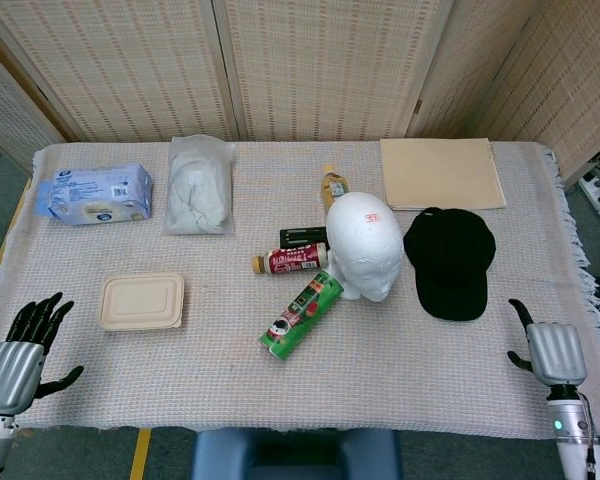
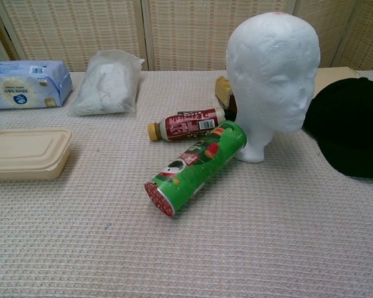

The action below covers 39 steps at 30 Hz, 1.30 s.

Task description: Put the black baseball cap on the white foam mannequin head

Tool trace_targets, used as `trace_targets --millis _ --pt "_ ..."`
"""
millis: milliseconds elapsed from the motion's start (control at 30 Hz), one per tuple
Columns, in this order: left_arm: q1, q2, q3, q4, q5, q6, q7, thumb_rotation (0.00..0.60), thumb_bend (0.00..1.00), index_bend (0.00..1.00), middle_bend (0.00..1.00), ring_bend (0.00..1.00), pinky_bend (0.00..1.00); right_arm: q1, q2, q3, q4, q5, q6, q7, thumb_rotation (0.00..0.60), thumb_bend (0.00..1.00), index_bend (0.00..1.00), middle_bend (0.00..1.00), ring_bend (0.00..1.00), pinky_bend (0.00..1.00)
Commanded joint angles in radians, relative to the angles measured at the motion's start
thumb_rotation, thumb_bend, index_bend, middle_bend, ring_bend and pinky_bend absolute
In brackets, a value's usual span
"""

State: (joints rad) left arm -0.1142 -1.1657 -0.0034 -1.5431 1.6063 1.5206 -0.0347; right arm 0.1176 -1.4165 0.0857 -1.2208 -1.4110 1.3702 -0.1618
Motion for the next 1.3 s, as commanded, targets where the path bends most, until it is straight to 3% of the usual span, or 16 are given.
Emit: trace_targets --millis 33,133,433,767,1300 --pt "0.004 -0.002 -0.003 -0.006 -0.015 -0.001 0.005 0.6 0.22 0.06 0.0 0.0 0.01 0.022 -0.07 0.029 0.089 0.026 -0.004 0.003 0.6 0.02 0.38 1.0 1.0 1.0" --pt "0.007 -0.002 -0.01 -0.012 -0.024 0.005 0.003 0.6 0.22 0.06 0.0 0.0 0.02 0.043 -0.12 0.04 0.152 0.037 -0.025 0.003 0.6 0.03 0.42 1.0 1.0 1.0" --pt "0.003 -0.006 -0.013 0.001 -0.02 0.004 0.001 0.6 0.22 0.06 0.0 0.0 0.02 0.085 -0.279 0.069 0.372 0.021 0.024 0.036 0.6 0.04 0.43 1.0 1.0 1.0" --pt "-0.004 0.009 -0.009 -0.009 -0.047 -0.039 0.018 0.6 0.22 0.07 0.0 0.0 0.02 0.122 -0.436 0.061 0.642 -0.032 0.094 0.19 0.6 0.08 0.45 1.0 1.0 1.0" --pt "-0.002 0.013 -0.02 -0.018 -0.065 -0.036 0.034 0.6 0.22 0.09 0.0 0.0 0.02 0.155 -0.524 0.036 0.776 -0.049 0.048 0.228 0.6 0.1 0.46 1.0 1.0 1.0"
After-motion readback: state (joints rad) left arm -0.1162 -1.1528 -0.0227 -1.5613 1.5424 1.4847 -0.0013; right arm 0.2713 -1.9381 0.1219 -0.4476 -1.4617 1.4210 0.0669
